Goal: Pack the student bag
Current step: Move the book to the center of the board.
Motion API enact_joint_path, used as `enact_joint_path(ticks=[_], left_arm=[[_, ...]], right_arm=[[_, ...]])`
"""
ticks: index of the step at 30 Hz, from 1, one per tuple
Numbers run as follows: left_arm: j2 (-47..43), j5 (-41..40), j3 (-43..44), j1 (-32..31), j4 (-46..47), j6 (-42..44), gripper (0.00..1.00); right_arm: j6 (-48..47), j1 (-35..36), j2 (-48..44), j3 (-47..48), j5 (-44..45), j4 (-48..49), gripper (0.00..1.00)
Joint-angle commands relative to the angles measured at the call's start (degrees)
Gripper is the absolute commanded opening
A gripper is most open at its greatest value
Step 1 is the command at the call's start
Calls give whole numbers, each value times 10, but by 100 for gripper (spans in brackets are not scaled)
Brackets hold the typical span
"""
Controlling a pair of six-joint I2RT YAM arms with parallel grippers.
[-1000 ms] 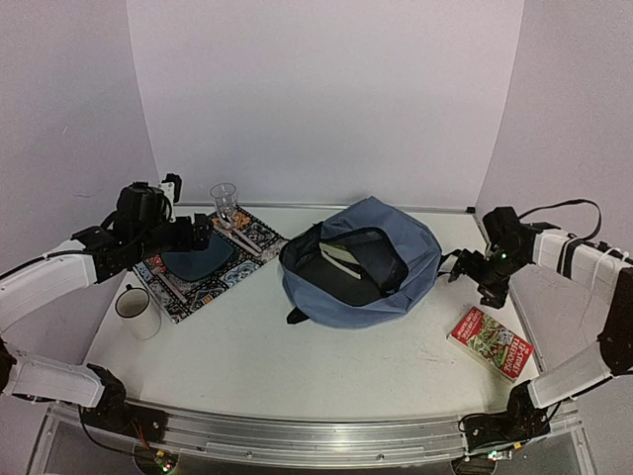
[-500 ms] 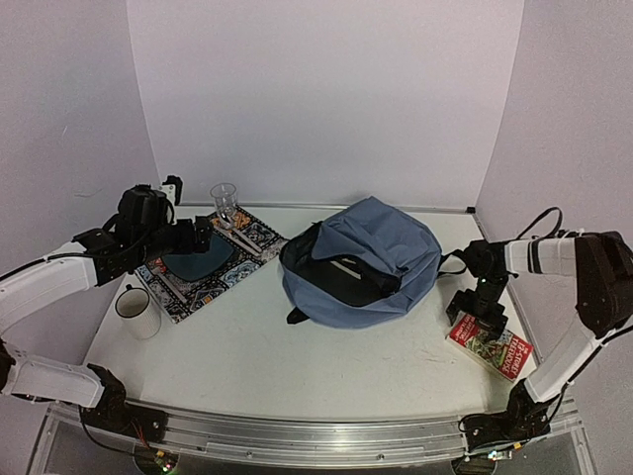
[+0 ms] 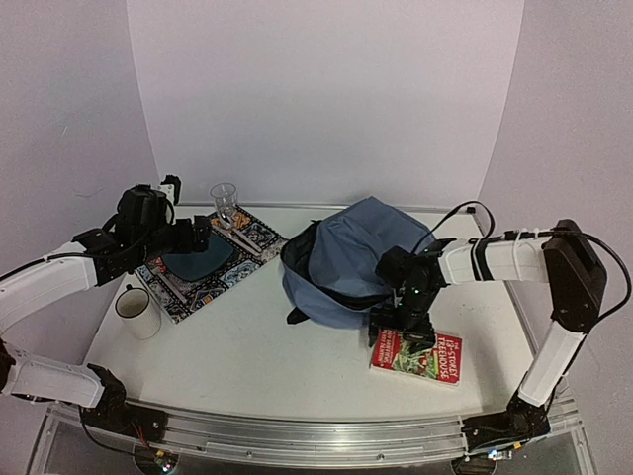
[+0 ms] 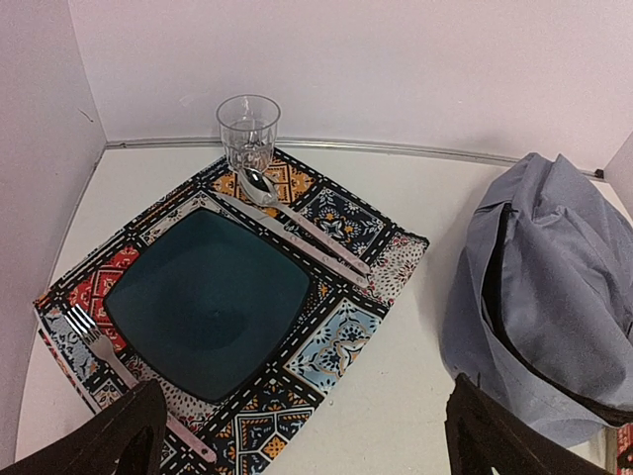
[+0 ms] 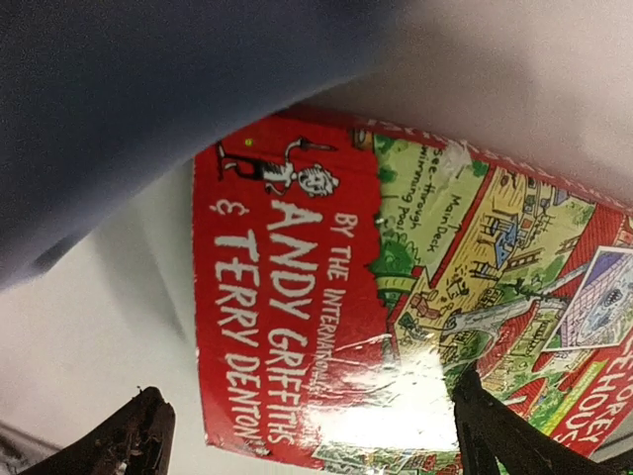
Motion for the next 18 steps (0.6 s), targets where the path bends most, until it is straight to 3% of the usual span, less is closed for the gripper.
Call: enact_joint_path(ticks=[1, 4, 11, 15, 18], left_arm=[[-14, -8, 1, -3, 16, 6, 99], [-13, -5, 1, -5, 17, 5, 99], [-11, 2, -1, -5, 19, 5, 100], [-7, 12, -2, -5, 22, 3, 99], [-4, 24, -3, -5, 25, 3, 100]], right_arm=[[-17, 41, -3, 54, -84, -37, 98], [-32, 29, -35, 46, -38, -67, 98], [-29, -84, -138, -95, 51, -59, 98], [-46, -172, -199, -167, 44, -18, 98], [-62, -198, -206, -198, 24, 21, 98]])
